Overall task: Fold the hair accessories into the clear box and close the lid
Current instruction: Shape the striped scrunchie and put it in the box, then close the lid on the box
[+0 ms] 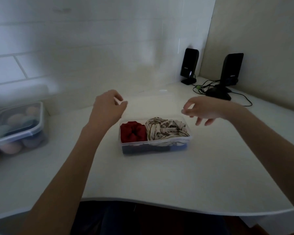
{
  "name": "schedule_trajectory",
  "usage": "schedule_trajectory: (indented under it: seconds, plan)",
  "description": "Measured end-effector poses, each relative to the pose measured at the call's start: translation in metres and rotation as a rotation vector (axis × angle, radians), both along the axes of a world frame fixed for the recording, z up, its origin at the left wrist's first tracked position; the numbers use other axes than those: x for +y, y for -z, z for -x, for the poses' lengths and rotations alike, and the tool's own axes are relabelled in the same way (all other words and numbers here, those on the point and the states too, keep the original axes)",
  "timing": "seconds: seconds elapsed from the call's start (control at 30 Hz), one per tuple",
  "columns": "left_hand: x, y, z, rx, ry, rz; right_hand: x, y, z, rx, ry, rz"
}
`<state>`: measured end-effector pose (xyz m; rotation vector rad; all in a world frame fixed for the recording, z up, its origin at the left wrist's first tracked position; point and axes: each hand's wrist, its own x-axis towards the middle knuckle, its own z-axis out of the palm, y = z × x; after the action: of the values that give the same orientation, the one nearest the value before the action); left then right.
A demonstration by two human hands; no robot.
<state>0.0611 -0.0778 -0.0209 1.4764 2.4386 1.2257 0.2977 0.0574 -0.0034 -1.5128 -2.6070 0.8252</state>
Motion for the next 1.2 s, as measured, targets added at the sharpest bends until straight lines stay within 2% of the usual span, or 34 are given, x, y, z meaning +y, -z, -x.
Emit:
schedule_trajectory:
  seconds: [0.07, 0.13, 0.2, 0.27, 0.37, 0.5, 0.63, 0.8, 0.9, 0.97, 1.07, 1.2]
  plan:
    - [0.000, 0.020, 0.012, -0.058, -0.091, 0.123, -0.002, 0.017, 0.004, 0.105, 0.033, 0.093]
    - [-0.002, 0.037, 0.017, -0.269, -0.053, 0.219, -0.006, 0.030, 0.006, 0.253, 0.038, 0.182]
    - [-0.006, 0.045, 0.013, -0.546, 0.077, 0.193, -0.009, 0.042, 0.008, 0.413, 0.044, 0.245]
    - [-0.009, 0.048, 0.010, -0.717, 0.203, 0.148, -0.011, 0.051, 0.009, 0.556, 0.063, 0.293]
    - [-0.013, 0.049, 0.016, -0.856, 0.432, 0.185, -0.010, 0.061, 0.011, 0.740, 0.088, 0.331]
    - [-0.017, 0.056, 0.041, -0.991, 0.713, 0.243, -0.009, 0.067, 0.015, 0.867, 0.131, 0.331]
    - [-0.011, 0.055, 0.031, -0.969, 0.618, 0.173, -0.006, 0.073, 0.017, 0.951, 0.127, 0.329]
    - [0.004, 0.062, 0.018, -0.752, 0.401, -0.017, -0.008, 0.079, 0.022, 1.169, 0.113, 0.214]
    - [0.003, 0.063, 0.021, -0.881, 0.433, -0.094, -0.006, 0.082, 0.025, 1.260, 0.091, 0.179]
    - [0.000, 0.059, 0.023, -1.030, 0.486, -0.102, -0.005, 0.082, 0.024, 1.326, 0.115, 0.326]
    - [-0.001, 0.054, 0.027, -1.194, 0.461, -0.147, 0.000, 0.078, 0.020, 1.315, 0.133, 0.491]
    - [0.000, 0.055, 0.026, -1.260, 0.438, -0.197, 0.001, 0.069, 0.017, 1.480, 0.235, 0.779]
